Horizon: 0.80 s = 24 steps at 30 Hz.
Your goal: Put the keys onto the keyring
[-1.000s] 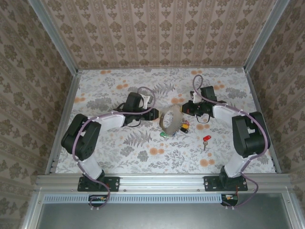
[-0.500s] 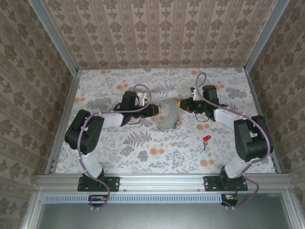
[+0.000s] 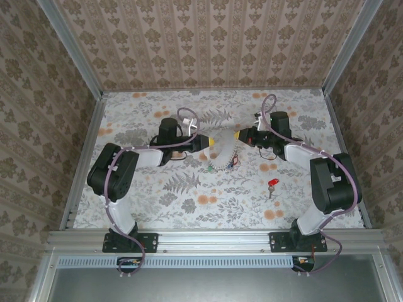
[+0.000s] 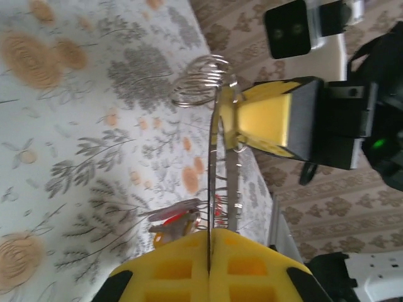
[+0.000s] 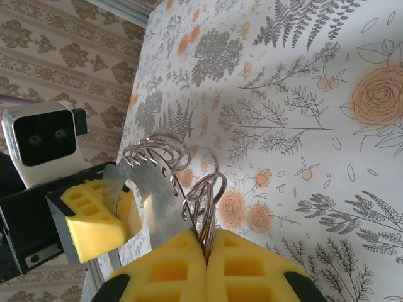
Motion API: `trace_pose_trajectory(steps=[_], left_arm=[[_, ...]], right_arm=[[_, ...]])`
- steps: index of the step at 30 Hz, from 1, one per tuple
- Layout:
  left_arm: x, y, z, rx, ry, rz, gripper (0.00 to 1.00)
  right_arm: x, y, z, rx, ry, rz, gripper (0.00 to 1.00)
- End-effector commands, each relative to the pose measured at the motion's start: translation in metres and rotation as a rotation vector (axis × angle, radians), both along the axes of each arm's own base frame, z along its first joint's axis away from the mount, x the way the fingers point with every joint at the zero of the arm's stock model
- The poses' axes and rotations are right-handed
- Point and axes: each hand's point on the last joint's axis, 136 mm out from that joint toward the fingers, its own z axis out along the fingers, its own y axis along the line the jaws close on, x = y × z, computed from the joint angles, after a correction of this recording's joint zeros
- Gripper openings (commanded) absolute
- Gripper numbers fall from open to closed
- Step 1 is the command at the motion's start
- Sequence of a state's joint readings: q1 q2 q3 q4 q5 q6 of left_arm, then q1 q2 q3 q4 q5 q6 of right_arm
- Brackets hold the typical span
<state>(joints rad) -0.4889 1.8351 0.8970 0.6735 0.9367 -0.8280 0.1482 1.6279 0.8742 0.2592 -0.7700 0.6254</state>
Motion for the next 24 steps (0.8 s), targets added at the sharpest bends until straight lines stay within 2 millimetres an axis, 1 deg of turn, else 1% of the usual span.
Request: trace_pose_trajectory(steps=[1, 4, 5, 6, 8, 9, 10, 11, 13, 15, 16, 17, 18, 19, 21, 24], left_arm=[[0.006, 0.006, 0.034, -0.065, -0.081, 0.015, 0.0], [0.002, 0.01, 0.065, -0.075, -0.172, 0.004, 0.0], [-0.002, 0.012, 0.075, -0.061, -0.205, -0.002, 0.0], [0.004, 0.023, 0.084, -0.041, -0.243, 0.019, 0.0], [-0.004, 0.028, 0.103, 0.02, -0.33, -0.001, 0.0], [-0.009, 0.029, 0.111, 0.045, -0.365, -0.015, 0.0], [-0.013, 0.032, 0.122, 0.064, -0.413, -0.023, 0.0], [-0.018, 0.036, 0.134, 0.073, -0.465, -0.028, 0.0], [-0.029, 0.041, 0.156, 0.07, -0.568, -0.04, 0.0], [-0.039, 0.044, 0.173, 0.061, -0.665, -0.056, 0.0], [-0.047, 0.045, 0.182, 0.054, -0.721, -0.074, 0.0], [-0.053, 0.047, 0.188, 0.051, -0.774, -0.092, 0.0], [-0.057, 0.048, 0.191, 0.059, -0.811, -0.105, 0.0], [-0.062, 0.049, 0.193, 0.072, -0.838, -0.124, 0.0], [-0.068, 0.052, 0.198, 0.103, -0.863, -0.156, 0.0], [-0.071, 0.053, 0.205, 0.132, -0.854, -0.182, 0.0]], right_arm=[[-0.01, 0.007, 0.045, 0.032, -0.122, 0.047, 0.08], [-0.016, -0.008, 0.055, -0.046, -0.163, -0.008, 0.21], [-0.018, -0.015, 0.058, -0.076, -0.18, -0.034, 0.27], [-0.021, -0.021, 0.065, -0.101, -0.208, -0.059, 0.34], [-0.027, -0.037, 0.077, -0.171, -0.264, -0.125, 0.43], [-0.03, -0.043, 0.083, -0.2, -0.293, -0.149, 0.46], [-0.034, -0.049, 0.091, -0.228, -0.327, -0.171, 0.49], [-0.038, -0.054, 0.099, -0.249, -0.365, -0.194, 0.5], [-0.046, -0.058, 0.115, -0.265, -0.449, -0.206, 0.5], [-0.059, -0.051, 0.131, -0.244, -0.559, -0.158, 0.5], [-0.067, -0.044, 0.139, -0.22, -0.627, -0.118, 0.51], [-0.075, -0.038, 0.143, -0.2, -0.684, -0.075, 0.52], [-0.082, -0.033, 0.145, -0.19, -0.734, -0.036, 0.52], [-0.088, -0.028, 0.147, -0.195, -0.791, 0.006, 0.52], [-0.099, -0.016, 0.146, -0.216, -0.866, 0.082, 0.45], [-0.125, 0.013, 0.135, -0.329, -1.033, 0.235, 0.37]])
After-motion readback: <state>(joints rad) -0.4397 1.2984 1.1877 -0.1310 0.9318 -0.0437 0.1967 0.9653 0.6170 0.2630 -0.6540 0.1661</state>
